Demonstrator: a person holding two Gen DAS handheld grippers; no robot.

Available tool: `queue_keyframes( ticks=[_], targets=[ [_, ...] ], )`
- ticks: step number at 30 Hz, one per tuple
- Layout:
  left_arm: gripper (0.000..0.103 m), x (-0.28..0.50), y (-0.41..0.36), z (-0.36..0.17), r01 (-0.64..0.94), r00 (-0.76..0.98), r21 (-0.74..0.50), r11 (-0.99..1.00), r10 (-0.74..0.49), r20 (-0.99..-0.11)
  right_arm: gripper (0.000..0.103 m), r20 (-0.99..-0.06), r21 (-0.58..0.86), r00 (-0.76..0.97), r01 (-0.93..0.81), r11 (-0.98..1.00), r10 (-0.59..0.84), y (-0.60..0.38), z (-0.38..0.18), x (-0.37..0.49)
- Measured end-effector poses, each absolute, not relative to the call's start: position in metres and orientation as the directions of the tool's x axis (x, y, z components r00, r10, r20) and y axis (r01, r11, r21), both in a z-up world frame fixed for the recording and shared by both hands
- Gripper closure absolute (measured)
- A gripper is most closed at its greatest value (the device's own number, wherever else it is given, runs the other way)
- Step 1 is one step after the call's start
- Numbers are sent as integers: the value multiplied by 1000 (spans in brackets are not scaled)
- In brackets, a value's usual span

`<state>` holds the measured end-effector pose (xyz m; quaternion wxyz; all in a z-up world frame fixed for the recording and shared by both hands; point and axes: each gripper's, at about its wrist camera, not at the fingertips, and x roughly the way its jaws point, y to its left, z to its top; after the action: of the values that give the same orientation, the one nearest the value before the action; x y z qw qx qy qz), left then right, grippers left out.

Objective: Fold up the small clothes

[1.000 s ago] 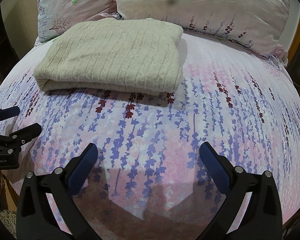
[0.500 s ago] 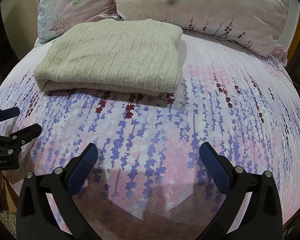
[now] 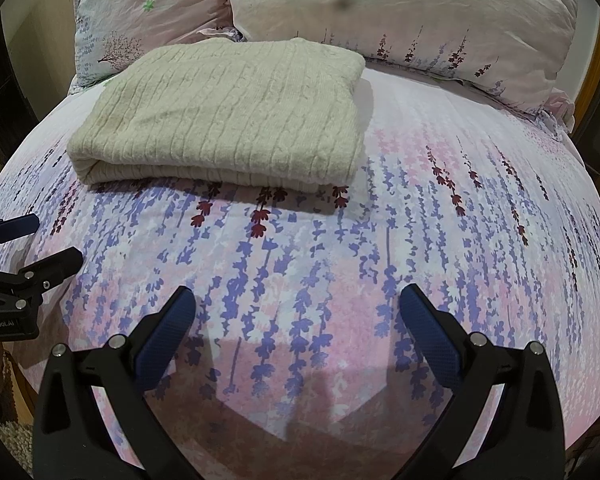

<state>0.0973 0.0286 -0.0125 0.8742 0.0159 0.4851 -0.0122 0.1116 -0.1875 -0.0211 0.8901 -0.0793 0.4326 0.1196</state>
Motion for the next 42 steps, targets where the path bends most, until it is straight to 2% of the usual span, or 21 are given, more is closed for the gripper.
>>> queue_keyframes(
  ticks=[42],
  targets=[
    [1, 97, 29, -13, 28, 517, 16, 999, -1, -856, 2, -788, -37, 599, -273, 961, 140, -187, -21, 113]
  ],
)
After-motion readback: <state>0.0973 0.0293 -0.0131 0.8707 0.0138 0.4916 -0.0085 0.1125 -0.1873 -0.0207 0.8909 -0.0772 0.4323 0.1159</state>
